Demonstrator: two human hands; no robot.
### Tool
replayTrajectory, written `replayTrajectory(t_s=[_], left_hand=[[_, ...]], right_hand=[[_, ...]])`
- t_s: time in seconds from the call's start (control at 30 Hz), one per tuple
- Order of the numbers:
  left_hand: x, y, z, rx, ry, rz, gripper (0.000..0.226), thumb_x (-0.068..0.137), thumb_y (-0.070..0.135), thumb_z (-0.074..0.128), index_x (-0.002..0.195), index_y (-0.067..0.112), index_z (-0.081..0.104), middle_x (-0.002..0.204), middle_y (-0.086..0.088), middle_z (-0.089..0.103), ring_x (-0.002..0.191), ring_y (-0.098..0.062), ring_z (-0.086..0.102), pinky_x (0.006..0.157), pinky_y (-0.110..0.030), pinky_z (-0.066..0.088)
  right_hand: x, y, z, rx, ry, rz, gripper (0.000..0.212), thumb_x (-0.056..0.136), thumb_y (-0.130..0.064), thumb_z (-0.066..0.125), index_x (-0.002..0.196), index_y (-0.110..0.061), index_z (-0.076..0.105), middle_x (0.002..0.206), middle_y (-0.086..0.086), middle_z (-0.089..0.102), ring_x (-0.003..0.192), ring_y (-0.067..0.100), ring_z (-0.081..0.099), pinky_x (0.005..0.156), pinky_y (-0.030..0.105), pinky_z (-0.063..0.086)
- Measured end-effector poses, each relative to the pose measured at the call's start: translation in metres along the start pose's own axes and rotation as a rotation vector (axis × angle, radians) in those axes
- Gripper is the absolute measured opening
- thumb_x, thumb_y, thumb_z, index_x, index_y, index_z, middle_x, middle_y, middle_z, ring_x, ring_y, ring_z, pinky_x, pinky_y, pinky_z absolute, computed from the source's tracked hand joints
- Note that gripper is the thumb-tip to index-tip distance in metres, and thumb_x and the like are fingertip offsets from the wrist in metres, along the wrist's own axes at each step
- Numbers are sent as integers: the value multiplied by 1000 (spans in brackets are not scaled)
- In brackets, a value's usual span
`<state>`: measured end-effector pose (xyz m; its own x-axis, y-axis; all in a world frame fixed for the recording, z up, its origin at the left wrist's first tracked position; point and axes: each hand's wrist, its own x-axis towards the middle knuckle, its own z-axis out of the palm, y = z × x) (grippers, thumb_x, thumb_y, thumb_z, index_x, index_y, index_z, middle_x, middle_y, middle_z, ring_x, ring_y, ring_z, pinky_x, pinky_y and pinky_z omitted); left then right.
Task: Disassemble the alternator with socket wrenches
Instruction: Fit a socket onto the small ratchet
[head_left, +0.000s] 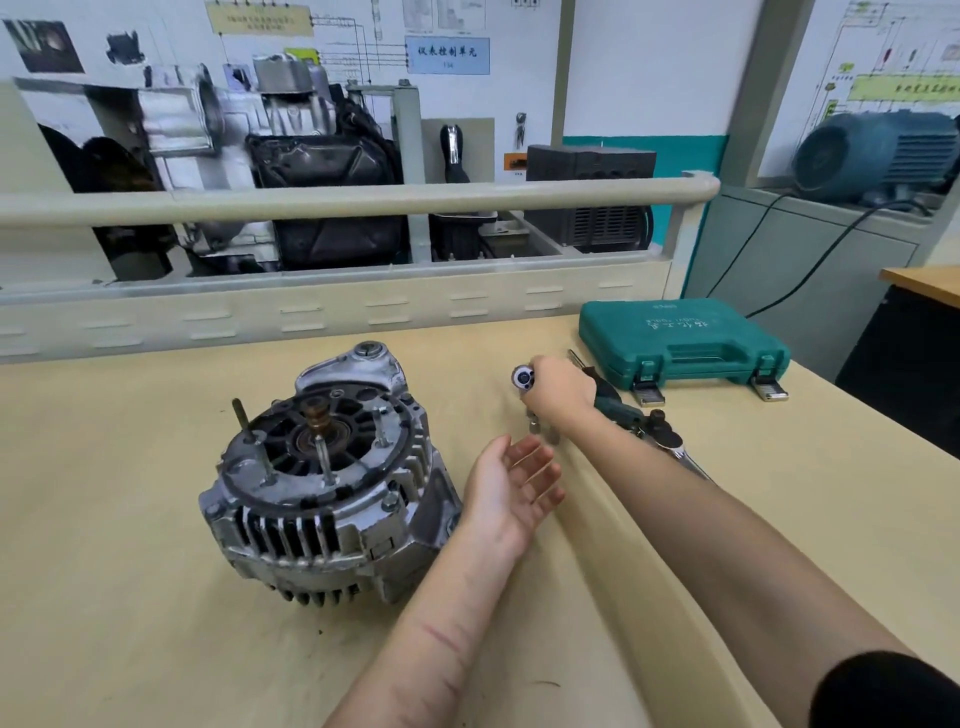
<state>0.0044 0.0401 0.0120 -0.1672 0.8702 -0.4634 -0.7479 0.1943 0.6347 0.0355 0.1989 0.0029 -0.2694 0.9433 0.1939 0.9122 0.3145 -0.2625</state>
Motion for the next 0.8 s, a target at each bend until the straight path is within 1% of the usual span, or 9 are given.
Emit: replayTrajectory(t_s=[0.1,0.2,0.3,0.33,0.43,0.5,0.6,0.7,0.8], left_hand=[[1,0,0,9,2,2,33,98,27,35,76,12,55,48,2,61,55,-14,52,52,-25,39],[0,-2,2,23,31,26,28,98,27,38,79,11,53,65,-4,61,59,-17,53,53,-28,41],[-3,-3,5,31,24,98,26,95,37,43,88,13,49,80,-8,59,61,-19,57,52,-31,46],[-4,-2,6,46,-9,132,28,94,41,44,89,14,50,77,-6,59,57,-17,57,49,-29,47],[-8,-2,8,206,-161,301,32,94,41,43,82,14,54,46,7,45,37,-8,40,39,-18,37],[-11,1,8,308,-209,420,27,96,31,44,79,12,53,40,12,32,34,-5,29,36,-16,31],[-15,6,7,309,-210,487,27,97,20,43,74,9,54,38,13,30,35,-3,26,37,-15,32],[-18,9,10,134,-204,398,31,99,23,39,75,8,53,38,11,27,32,-4,25,36,-14,31],[-20,13,11,-64,-218,292,31,100,25,36,77,9,49,38,9,27,30,-4,26,34,-12,30]], right_hand=[[-6,1,-9,66,32,7,13,84,-15,54,97,-12,57,98,7,64,93,27,59,64,28,39],[-20,8,-39,407,-16,-49,6,76,-15,66,77,-17,60,78,0,68,75,17,60,61,28,44],[-57,17,-78,768,-147,-195,32,76,-16,73,52,-33,61,50,-16,55,48,-1,46,47,15,38],[-69,19,-88,802,-201,-229,37,77,-15,73,49,-37,61,45,-17,51,42,-2,41,44,11,34],[-97,24,-103,837,-305,-273,33,78,-14,72,52,-21,53,43,-12,47,38,1,36,38,14,30],[-110,28,-111,860,-262,-286,30,79,-18,71,59,-21,49,50,-5,51,39,4,38,39,18,31],[-123,32,-125,857,-111,-340,20,83,-26,65,75,-17,49,61,-4,64,41,3,42,38,17,34],[-128,36,-134,927,15,-349,15,87,-21,61,79,-14,50,54,-9,58,39,-2,43,40,7,31],[-134,37,-135,927,86,-338,16,88,-20,59,76,-13,51,46,-14,46,40,-1,41,42,7,30]])
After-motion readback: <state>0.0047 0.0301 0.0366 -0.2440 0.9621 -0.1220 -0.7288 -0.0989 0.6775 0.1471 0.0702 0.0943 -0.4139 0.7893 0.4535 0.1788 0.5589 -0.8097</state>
